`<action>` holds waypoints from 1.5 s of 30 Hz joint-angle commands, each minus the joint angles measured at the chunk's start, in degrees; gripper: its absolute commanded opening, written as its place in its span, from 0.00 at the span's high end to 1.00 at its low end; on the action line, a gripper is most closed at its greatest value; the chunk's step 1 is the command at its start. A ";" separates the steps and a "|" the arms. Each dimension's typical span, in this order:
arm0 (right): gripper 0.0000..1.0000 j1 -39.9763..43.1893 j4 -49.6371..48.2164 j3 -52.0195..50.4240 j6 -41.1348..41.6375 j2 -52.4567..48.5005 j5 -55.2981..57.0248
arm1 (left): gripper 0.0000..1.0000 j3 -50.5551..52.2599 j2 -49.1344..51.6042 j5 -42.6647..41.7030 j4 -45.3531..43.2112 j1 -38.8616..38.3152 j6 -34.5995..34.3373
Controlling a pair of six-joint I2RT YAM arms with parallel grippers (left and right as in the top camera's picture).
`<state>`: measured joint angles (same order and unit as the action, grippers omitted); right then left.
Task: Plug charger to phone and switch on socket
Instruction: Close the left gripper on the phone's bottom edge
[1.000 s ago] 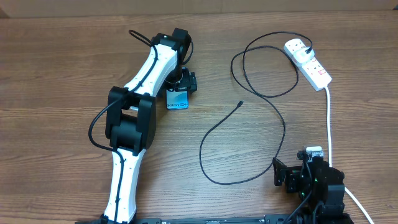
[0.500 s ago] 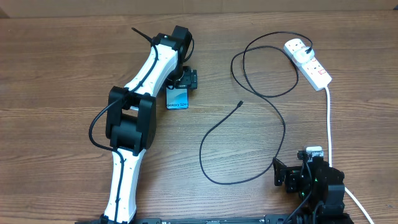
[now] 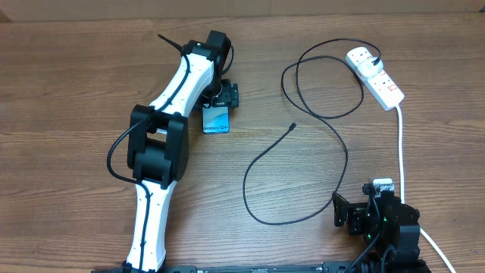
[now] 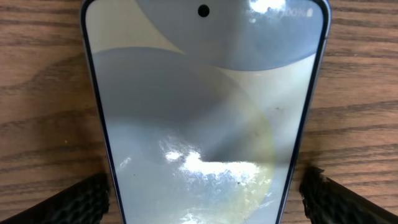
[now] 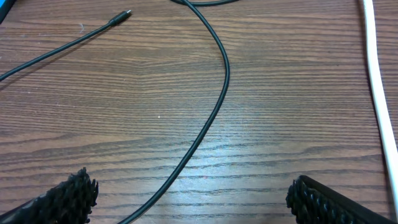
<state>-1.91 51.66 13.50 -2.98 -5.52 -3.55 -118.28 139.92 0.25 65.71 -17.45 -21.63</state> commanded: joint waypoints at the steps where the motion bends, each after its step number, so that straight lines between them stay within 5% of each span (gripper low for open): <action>1: 0.00 0.15 -0.09 0.68 0.09 0.09 0.48 | 0.05 -0.55 2.19 0.11 -0.15 0.94 0.26; 10: 0.00 0.15 -0.09 0.68 0.09 0.09 0.48 | 0.02 3.93 2.19 -3.96 -1.49 2.71 0.50; 22: 0.00 0.15 -0.09 0.68 0.09 0.09 0.48 | 0.10 4.66 2.19 -3.87 -1.03 2.45 1.53; 39: 0.00 0.15 -0.09 0.68 0.09 0.09 0.48 | 0.11 4.66 2.19 1.42 0.79 -0.46 0.44; 45: 0.00 0.15 -0.09 0.68 0.09 0.09 0.48 | 0.23 4.66 2.19 1.44 1.57 -0.46 0.44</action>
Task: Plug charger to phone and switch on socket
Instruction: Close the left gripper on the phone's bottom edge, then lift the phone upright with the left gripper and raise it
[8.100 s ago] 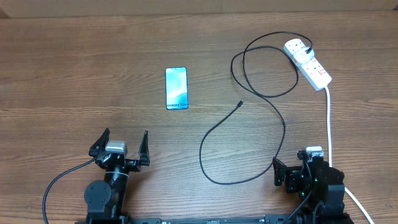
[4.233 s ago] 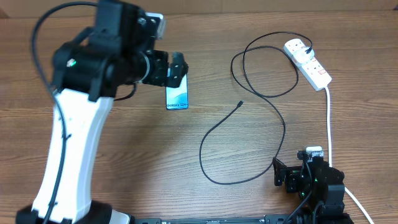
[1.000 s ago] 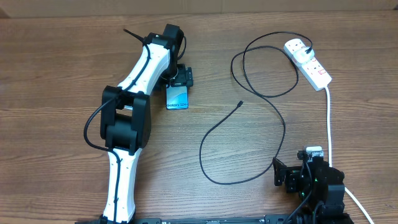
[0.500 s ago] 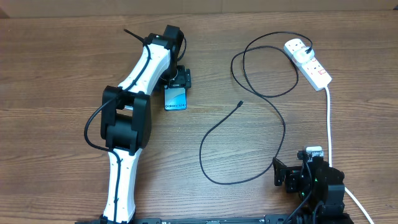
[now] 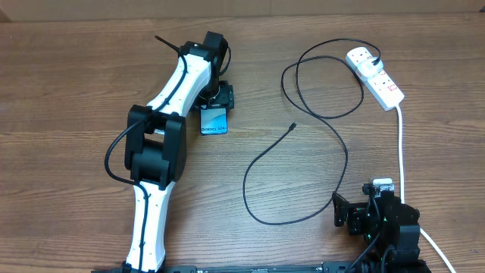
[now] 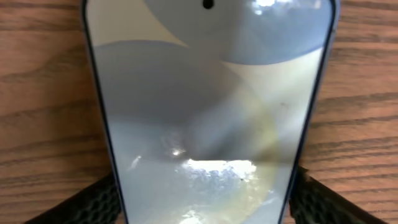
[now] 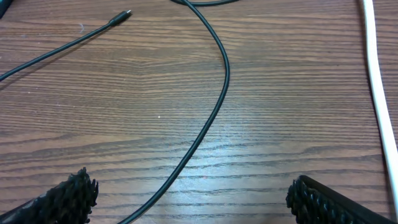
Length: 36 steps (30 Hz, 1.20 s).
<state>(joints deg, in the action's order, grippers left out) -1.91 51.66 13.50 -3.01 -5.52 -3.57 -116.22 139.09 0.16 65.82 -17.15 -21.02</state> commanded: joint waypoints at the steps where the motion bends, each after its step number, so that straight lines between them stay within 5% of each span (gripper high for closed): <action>1: 0.00 0.15 -0.09 0.68 0.11 0.09 0.50 | 0.23 2.60 3.02 1.53 1.68 -0.76 -0.17; 10: 0.00 0.15 -0.09 0.68 0.11 0.09 0.50 | 0.27 0.04 2.89 0.96 5.07 -0.76 -1.22; 20: 0.00 0.15 -0.09 0.68 0.11 0.09 0.50 | 0.29 -7.04 2.86 -11.98 9.09 -0.76 -1.79; 26: 0.00 0.15 -0.09 0.68 0.11 0.09 0.50 | 0.32 -11.23 2.86 -28.02 14.69 0.28 -2.89; 36: 0.00 0.15 -0.09 0.68 0.11 0.09 0.50 | 0.35 -11.34 2.86 -66.77 18.69 6.91 -3.65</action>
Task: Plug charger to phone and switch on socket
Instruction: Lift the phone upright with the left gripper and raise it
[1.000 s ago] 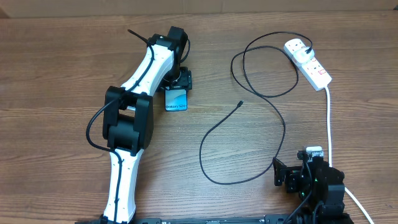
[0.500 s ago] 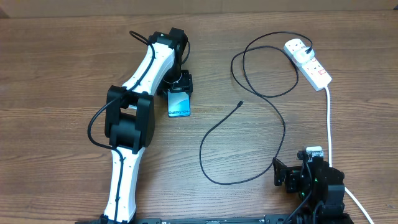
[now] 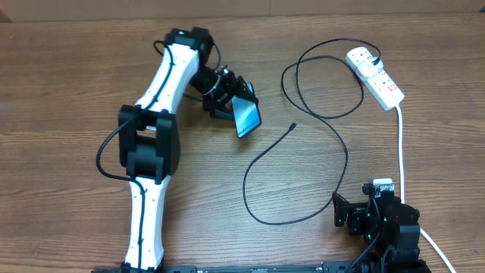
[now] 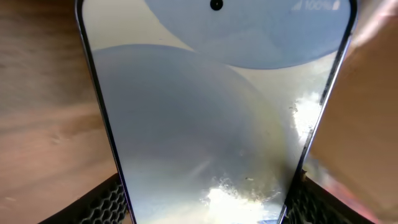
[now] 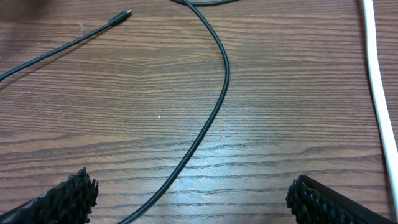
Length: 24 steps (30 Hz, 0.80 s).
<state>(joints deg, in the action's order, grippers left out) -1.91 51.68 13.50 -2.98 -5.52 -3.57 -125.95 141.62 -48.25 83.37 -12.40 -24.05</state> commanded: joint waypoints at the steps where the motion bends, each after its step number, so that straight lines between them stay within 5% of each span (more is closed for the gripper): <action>1: 0.00 0.15 -0.11 0.68 0.09 0.09 0.50 | 0.35 -1.62 0.35 -21.24 1.60 2.62 -0.61; 10: 0.00 0.15 -0.11 0.68 0.09 0.09 0.57 | 0.38 -1.62 0.35 -41.00 2.14 5.44 -0.85; 24: 0.00 0.15 -0.07 0.68 0.07 0.09 6.56 | 0.37 -1.62 0.35 -42.32 2.12 5.75 -2.34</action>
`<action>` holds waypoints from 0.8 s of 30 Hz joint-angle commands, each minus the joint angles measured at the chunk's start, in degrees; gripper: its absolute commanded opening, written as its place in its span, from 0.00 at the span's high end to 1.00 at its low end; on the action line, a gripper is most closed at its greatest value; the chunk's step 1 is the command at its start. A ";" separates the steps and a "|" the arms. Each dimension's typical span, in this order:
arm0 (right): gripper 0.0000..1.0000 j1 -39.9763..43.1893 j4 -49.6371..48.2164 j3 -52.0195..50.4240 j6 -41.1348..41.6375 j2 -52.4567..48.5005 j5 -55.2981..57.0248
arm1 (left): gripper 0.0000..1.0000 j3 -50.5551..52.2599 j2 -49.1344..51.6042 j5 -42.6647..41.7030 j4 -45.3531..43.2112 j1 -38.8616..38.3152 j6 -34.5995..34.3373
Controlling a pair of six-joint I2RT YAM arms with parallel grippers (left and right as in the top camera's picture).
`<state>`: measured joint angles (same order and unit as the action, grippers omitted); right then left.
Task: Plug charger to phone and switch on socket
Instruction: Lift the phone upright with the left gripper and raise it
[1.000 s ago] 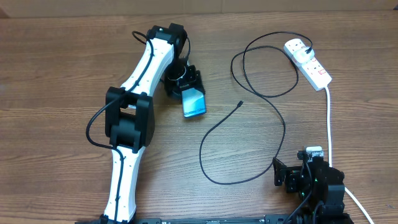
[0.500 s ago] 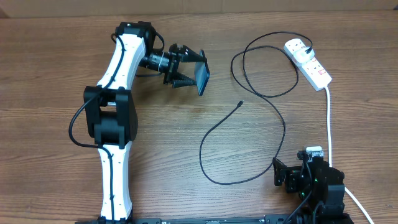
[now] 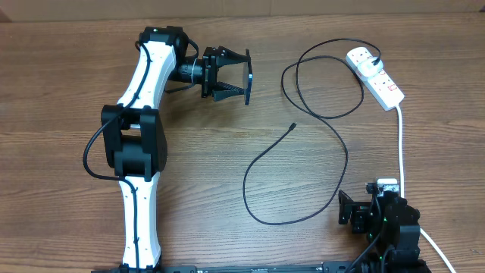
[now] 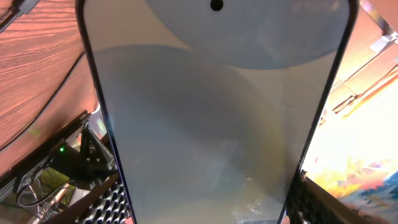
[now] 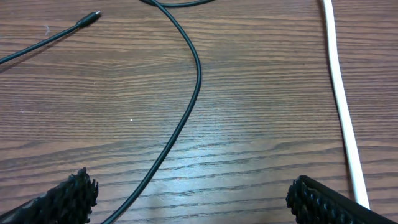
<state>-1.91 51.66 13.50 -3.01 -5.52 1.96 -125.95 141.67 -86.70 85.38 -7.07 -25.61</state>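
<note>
My left gripper [image 3: 236, 76] is shut on the phone [image 3: 248, 78] and holds it above the far side of the table, turned on edge toward the right. The phone's screen [image 4: 211, 112] fills the left wrist view, with the fingers [image 4: 107, 205] pressed against both long sides. The black charger cable [image 3: 337, 140] lies looped on the wood, and its free plug tip [image 3: 293, 127] points toward the phone. The tip [image 5: 93, 15] also shows at the top left of the right wrist view. My right gripper [image 5: 194, 196] stands open low at the near right, over the cable [image 5: 189, 87].
A white power strip [image 3: 375, 74] lies at the far right with the charger's plug in it. Its white cord [image 3: 400, 144] runs down the right side past my right gripper [image 3: 347, 212] and shows as a white cord [image 5: 341, 99] in the right wrist view.
The left gripper has carried the phone up and back from over the table's middle and turned it on edge. The right gripper has shifted slightly to the right.
At first the left gripper stood open around the phone lying flat on the table. Then it was shut on the phone's sides. Later the phone was off the table and tilted, nearer the cable tip. It is now held edge-on in the air.
</note>
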 commanded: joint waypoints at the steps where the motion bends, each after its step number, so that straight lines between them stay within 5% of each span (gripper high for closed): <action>1: 0.00 0.15 -0.07 0.68 0.11 0.09 0.98 | 0.37 -1.62 0.31 -3.87 0.11 0.42 -0.79; 5: 0.00 0.15 -3.39 0.68 0.13 0.09 -0.33 | 0.37 -1.62 0.31 -3.87 0.13 0.39 -0.79; 9: 0.00 0.11 -7.80 0.68 0.13 0.09 -13.33 | 0.38 -1.62 0.31 -3.87 0.11 0.39 -0.79; 24: 0.00 0.11 -0.26 0.61 0.09 -0.09 -10.75 | 0.37 -1.62 0.31 -3.78 0.11 0.33 -0.55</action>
<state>-1.91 51.44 13.45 -2.98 -5.54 -9.63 -125.95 141.67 -87.02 85.38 -7.07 -25.78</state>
